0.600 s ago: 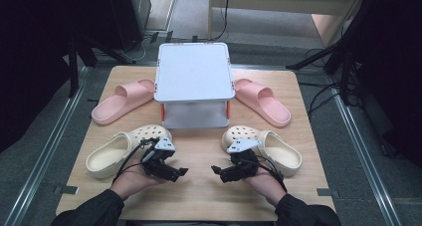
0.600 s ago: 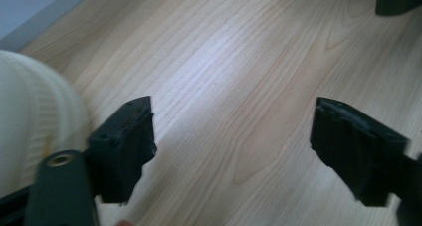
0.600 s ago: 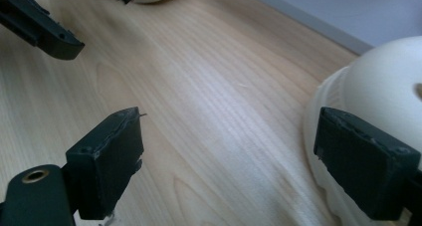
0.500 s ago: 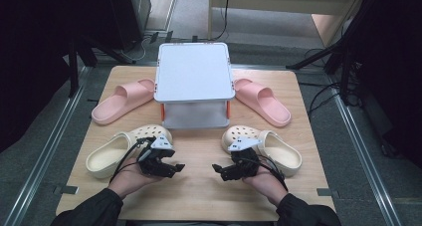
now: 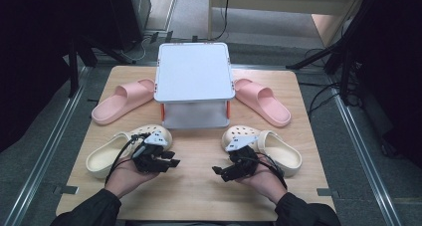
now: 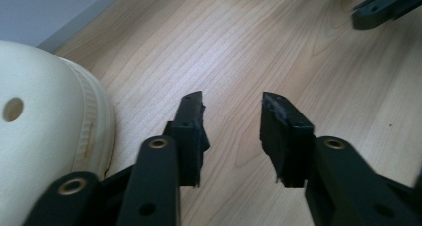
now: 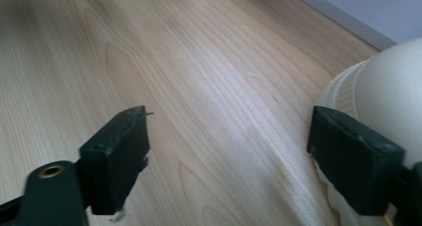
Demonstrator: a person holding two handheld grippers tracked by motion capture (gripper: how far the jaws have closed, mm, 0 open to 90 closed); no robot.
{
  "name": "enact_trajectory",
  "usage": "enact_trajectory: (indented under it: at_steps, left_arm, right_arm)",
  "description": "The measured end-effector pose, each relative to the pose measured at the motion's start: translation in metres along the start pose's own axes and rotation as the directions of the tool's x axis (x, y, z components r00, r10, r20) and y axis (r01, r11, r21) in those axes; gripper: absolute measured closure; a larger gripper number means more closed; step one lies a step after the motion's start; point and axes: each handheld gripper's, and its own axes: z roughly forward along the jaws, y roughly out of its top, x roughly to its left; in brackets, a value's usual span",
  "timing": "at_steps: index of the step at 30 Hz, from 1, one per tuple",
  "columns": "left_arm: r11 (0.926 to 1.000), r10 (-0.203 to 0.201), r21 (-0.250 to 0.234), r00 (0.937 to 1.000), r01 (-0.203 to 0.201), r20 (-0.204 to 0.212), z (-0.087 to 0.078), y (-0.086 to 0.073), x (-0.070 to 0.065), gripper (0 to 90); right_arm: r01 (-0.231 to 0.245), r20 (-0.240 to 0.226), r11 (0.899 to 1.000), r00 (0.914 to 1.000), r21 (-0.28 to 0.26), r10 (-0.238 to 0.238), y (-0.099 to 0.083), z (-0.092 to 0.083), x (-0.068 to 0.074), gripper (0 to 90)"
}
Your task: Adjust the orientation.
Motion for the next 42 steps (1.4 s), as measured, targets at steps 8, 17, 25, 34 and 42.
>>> enact_trajectory:
  at_steps: [8,17,25,34,42]
  left_arm:
    - [0.9993,-0.030,-0.022,0.9989,0.031,0.037,-0.014,-0.005,0.006,56.9]
    - [0.9998,-0.013,-0.011,0.9997,0.013,-0.022,-0.031,-0.015,0.009,56.1]
    - [0.9978,-0.054,-0.043,0.9961,0.051,-0.071,-0.052,-0.026,0.014,56.0]
    - [0.9925,-0.105,-0.074,0.9900,0.098,-0.094,-0.075,-0.044,0.020,53.4]
    - [0.9853,-0.144,-0.108,0.9845,0.133,-0.101,-0.096,-0.060,0.024,52.8]
  right_arm:
    - [0.006,-0.047,0.998,0.9989,-0.055,-0.009,0.007,-0.009,0.000,42.6]
    - [-0.013,-0.156,1.000,0.9877,-0.020,0.009,0.018,-0.003,-0.005,50.2]
    - [0.001,-0.170,0.999,0.9853,-0.054,-0.010,0.026,-0.001,-0.005,52.0]
    - [0.017,-0.188,0.999,0.9818,-0.049,-0.026,0.033,0.006,-0.004,52.0]
    - [0.036,-0.208,0.997,0.9770,-0.062,-0.048,0.040,0.011,-0.003,51.9]
